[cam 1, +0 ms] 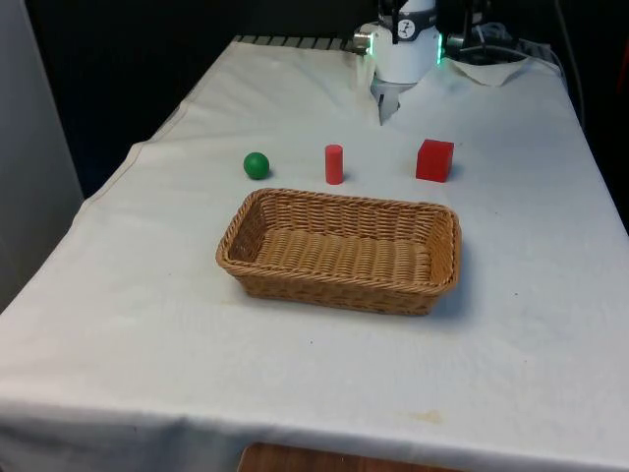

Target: Pick up the object to the left of the cylinder and place it into the basket.

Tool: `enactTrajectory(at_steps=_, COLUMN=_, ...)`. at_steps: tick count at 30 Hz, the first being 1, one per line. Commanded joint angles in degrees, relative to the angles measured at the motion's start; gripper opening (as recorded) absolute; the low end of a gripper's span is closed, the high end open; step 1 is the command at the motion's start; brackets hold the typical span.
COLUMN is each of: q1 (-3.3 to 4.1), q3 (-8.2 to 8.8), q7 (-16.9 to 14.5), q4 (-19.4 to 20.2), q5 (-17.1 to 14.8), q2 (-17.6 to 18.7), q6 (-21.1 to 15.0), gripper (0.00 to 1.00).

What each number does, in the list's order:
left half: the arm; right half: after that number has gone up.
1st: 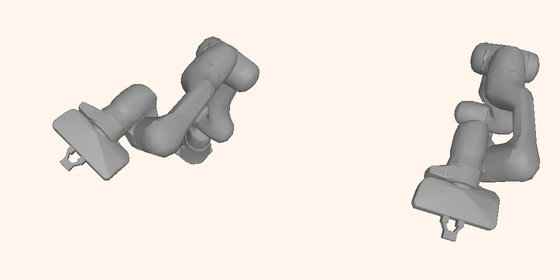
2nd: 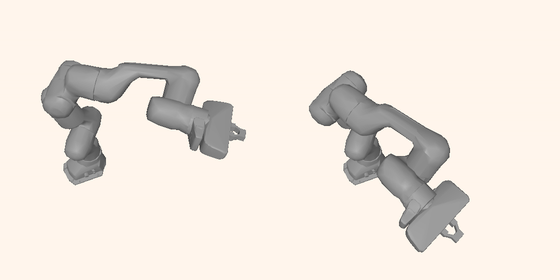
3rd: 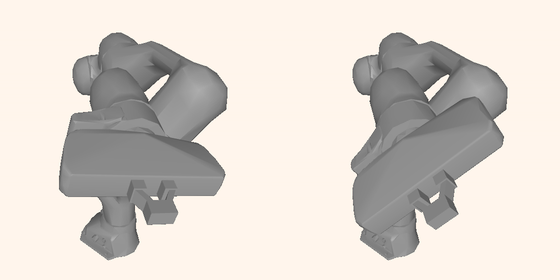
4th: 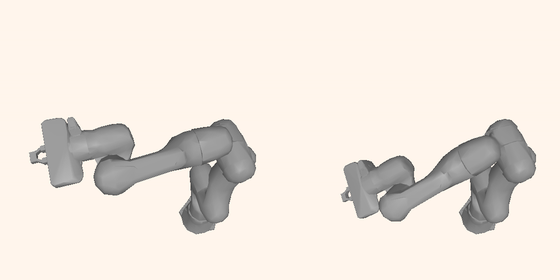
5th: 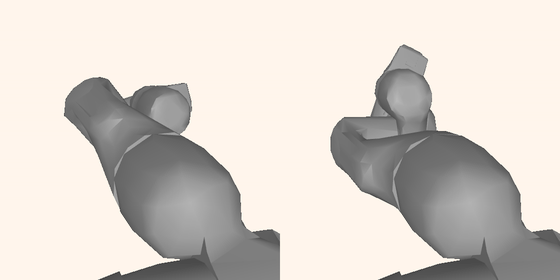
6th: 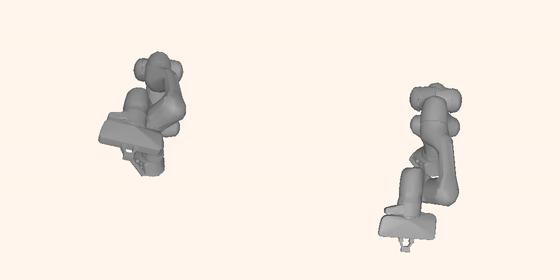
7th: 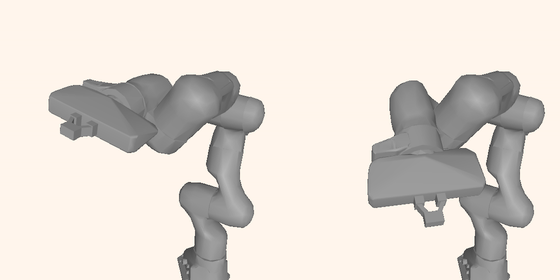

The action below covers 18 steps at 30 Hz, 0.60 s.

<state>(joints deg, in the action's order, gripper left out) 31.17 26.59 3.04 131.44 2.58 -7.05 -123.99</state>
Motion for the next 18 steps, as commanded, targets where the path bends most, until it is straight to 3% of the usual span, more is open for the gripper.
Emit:
enactTrajectory(at_steps=1, q1=-0.06, q3=-0.34, q7=1.3, q4=1.3, q5=1.4, q2=-0.7, q6=-1.5, gripper=1.00)
enactTrajectory(at_steps=2, q1=0.00, q3=-0.11, q7=0.3, q4=0.6, q5=0.3, q2=-0.3, q6=-0.5, gripper=1.00)
enactTrajectory(at_steps=8, q1=-0.11, q3=-1.32, q7=3.4, q4=5.6, q5=3.6, q2=-2.4, q6=-5.0, gripper=1.00)
enactTrajectory(at_steps=11, q1=-0.11, q3=-1.78, q7=4.3, q4=7.3, q5=4.3, q2=-2.9, q6=-6.7, gripper=1.00)
enactTrajectory(at_steps=12, q1=0.00, q3=-1.49, q7=3.3, q4=6.8, q5=3.3, q2=-2.6, q6=-5.7, gripper=1.00)
enactTrajectory(at_steps=14, q1=-0.11, q3=-2.29, q7=5.2, q4=9.1, q5=4.8, q2=-3.3, q6=-8.4, gripper=1.00)
enactTrajectory(at_steps=18, q1=-0.17, q3=-2.81, q7=5.9, q4=11.2, q5=5.2, q2=-3.6, q6=-10.9, gripper=1.00)
